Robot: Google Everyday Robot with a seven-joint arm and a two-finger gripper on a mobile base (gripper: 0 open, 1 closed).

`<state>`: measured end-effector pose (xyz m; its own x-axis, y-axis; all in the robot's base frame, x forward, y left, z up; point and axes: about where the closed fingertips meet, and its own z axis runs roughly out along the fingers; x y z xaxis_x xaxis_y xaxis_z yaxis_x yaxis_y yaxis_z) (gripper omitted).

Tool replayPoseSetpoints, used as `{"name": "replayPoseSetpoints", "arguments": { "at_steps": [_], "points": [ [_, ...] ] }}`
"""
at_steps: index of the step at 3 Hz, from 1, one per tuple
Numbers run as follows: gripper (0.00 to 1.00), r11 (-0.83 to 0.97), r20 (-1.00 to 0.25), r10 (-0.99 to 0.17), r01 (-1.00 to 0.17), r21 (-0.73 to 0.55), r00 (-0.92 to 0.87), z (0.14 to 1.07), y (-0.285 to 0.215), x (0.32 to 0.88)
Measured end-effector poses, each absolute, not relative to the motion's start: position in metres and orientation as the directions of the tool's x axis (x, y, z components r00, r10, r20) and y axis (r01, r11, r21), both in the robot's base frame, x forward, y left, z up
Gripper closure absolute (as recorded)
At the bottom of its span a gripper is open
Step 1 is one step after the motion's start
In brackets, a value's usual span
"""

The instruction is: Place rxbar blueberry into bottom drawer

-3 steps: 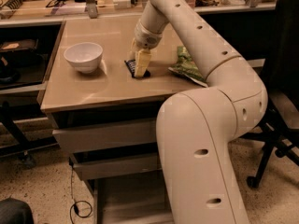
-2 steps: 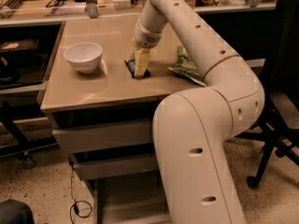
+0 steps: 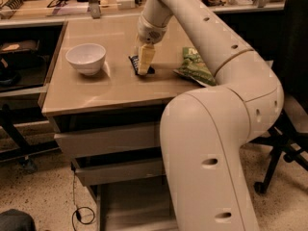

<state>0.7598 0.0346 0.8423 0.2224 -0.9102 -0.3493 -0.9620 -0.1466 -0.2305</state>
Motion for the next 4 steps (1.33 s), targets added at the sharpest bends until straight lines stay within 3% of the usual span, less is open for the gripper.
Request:
{"name": "replayPoseSetpoints", "arguments": {
  "at_steps": [4],
  "points": [
    [1.00, -0.087, -0.308, -0.937, -0.963, -0.254, 0.165, 0.884, 0.026, 0.714]
  ]
}}
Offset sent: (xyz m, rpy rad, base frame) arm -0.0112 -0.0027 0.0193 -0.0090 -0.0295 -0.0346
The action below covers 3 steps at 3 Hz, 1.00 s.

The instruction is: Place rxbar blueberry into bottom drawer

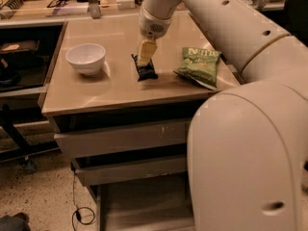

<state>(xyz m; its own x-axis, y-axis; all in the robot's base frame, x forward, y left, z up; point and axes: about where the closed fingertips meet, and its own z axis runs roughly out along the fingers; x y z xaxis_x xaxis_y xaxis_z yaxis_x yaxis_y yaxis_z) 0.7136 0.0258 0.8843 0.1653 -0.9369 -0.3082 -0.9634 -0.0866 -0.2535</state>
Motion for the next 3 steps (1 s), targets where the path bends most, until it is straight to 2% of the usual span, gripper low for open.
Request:
{"name": "replayPoseSetpoints", "arguments": {
  "at_steps": [2, 3],
  "points": [
    [1.00, 0.080, -0.372, -0.928, -0.964, -0.255, 0.021, 0.902, 0.006, 0.631],
    [1.00, 0.064, -0.339, -0.941, -0.977, -0.205, 0.009, 0.871, 0.004, 0.616]
  ]
}}
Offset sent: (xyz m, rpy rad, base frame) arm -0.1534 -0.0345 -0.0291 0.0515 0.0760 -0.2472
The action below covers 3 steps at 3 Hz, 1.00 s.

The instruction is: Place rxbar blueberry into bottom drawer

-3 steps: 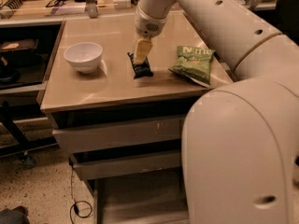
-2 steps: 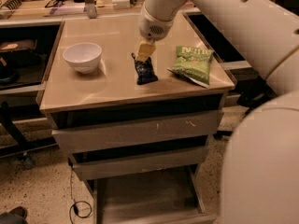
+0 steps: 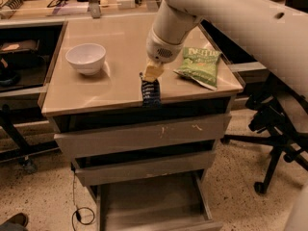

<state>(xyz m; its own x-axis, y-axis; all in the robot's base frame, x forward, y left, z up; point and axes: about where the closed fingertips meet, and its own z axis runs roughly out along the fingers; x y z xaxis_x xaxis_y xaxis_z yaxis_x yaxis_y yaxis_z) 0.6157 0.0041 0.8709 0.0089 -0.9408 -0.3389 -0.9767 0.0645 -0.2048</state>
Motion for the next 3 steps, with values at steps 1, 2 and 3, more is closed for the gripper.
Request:
{"name": "replayPoseSetpoints", "arguments": {
  "at_steps": [1, 2, 3],
  "points": [
    [1.00, 0.064, -0.339, -0.941, -0.977, -0.205, 0.009, 0.871, 0.004, 0.616],
    [1.00, 0.087, -0.342, -0.939, -0.980, -0.181, -0.020, 0.867, 0.000, 0.601],
    [1.00, 0.150, -0.357, -0.930, -0.977, -0.150, -0.088, 0.862, -0.009, 0.571]
  ]
}}
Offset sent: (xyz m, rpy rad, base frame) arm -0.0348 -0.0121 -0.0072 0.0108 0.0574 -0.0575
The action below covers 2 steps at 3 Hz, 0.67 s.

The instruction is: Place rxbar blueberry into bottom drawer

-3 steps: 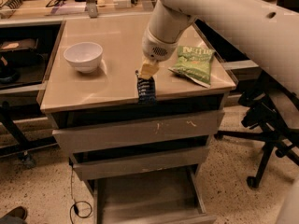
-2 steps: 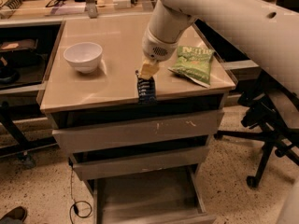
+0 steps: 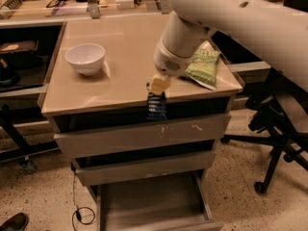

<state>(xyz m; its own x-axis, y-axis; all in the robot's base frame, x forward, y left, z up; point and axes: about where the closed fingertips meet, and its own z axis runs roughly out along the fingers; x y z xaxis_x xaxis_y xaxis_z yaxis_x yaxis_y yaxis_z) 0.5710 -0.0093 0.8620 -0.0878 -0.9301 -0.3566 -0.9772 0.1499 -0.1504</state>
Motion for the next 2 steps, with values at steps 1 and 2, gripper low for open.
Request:
{"name": "replayPoseSetpoints", "arguments": {
  "at_steps": [1, 2],
  "points": [
    [1.00, 0.216, -0.358, -0.918, -0.972, -0.094, -0.169, 0.8461, -0.0214, 0.5291],
    [1.00, 0.216, -0.359, -0.918, -0.972, -0.095, -0.169, 0.8464, -0.0213, 0.5293]
  ]
}}
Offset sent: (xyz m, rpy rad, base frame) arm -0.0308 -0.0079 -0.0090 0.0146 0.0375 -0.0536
